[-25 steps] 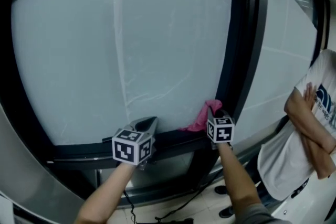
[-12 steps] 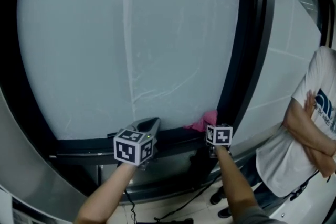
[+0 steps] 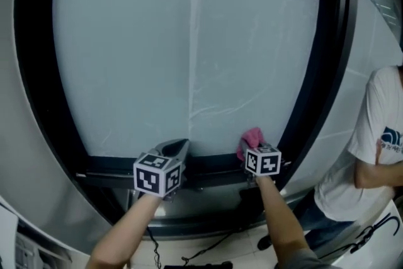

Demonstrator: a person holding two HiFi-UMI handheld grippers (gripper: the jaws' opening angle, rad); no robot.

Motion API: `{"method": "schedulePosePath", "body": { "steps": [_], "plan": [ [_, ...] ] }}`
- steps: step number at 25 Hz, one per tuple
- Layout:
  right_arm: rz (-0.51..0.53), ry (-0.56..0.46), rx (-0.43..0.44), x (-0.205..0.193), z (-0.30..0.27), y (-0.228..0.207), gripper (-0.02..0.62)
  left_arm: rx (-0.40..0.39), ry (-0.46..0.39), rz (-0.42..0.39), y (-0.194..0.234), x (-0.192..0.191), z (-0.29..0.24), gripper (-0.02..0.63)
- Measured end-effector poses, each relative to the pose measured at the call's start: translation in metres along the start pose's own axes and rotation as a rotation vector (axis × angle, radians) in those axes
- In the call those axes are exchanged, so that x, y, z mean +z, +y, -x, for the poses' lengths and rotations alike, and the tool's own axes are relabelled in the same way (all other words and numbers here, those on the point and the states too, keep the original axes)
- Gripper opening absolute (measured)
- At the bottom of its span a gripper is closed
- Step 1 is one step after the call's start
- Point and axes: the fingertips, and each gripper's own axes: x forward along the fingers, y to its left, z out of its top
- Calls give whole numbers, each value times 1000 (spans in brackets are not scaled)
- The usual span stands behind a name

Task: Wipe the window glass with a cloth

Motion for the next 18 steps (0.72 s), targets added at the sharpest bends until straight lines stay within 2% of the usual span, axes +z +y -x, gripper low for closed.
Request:
{"method": "schedulePosePath", "body": {
  "steps": [11, 18],
  "plan": [
    [92, -149, 229, 66, -5, 142, 21, 102, -18, 24, 59, -6, 60, 6],
    [129, -179, 375, 86, -13, 237, 21, 206, -18, 43, 99, -16, 103, 6]
  ]
}}
